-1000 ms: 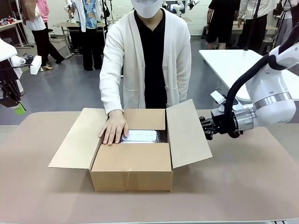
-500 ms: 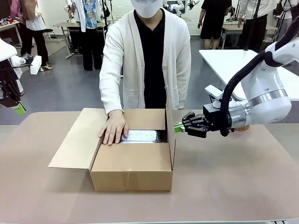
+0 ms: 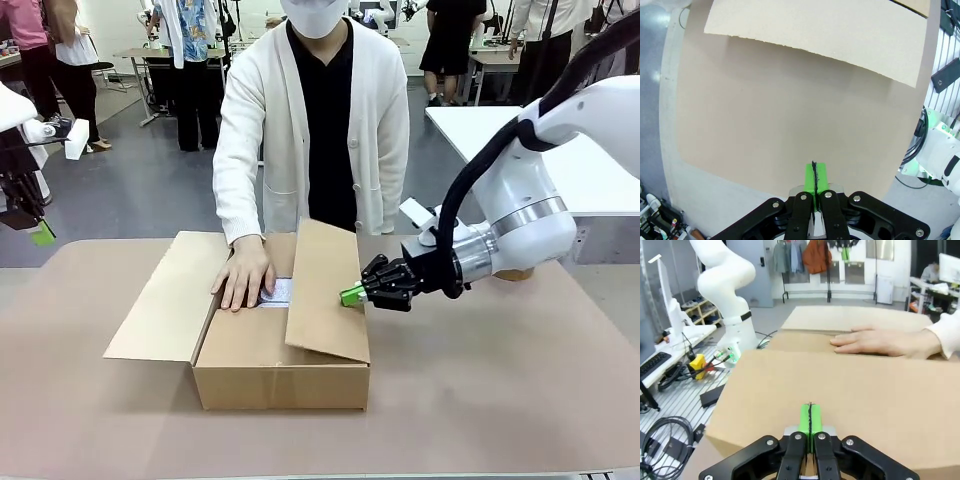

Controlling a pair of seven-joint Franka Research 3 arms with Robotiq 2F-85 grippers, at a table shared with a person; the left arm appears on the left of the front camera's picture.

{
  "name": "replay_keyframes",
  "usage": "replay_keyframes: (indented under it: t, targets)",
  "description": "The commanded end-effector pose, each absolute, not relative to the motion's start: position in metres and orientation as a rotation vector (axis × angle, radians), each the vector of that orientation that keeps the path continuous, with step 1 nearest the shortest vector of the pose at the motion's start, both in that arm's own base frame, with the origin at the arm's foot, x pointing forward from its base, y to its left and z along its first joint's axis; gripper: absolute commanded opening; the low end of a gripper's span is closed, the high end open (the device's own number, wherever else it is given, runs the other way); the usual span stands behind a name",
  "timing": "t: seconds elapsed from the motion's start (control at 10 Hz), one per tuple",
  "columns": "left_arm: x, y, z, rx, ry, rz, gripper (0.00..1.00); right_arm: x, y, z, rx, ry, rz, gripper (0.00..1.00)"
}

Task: Wrap the clocks to prevent damage.
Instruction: Push the right (or left) flap of the Package Box to close it.

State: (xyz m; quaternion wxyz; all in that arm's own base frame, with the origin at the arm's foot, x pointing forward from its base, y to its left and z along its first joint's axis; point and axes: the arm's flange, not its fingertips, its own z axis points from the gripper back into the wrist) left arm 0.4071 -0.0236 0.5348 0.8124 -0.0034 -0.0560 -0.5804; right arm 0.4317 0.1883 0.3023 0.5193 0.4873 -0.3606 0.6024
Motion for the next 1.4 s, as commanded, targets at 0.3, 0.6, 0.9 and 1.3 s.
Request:
replay_keyframes:
  t: [0.3,0.6,0.9,1.3]
  targets:
    - [0.406,-0.025,0.534,-0.011,-0.13,-1.219,0.0,0.452,0.203,0.296,1.068,-0.871,1.416,0.01]
    - [0.406,-0.025,0.534,-0.011,-0.13,-1.219,0.0,0.46,0.204,0.295,1.0,-0.858,1.415,0.01]
    - [0.406,-0.025,0.534,-0.011,-0.13,-1.219,0.0,0.463,0.203,0.294,0.94,-0.848,1.42,0.01]
    - [0.406,-0.025,0.534,-0.011,-0.13,-1.219,0.0,0.458,0.198,0.308,1.01,-0.856,1.459,0.01]
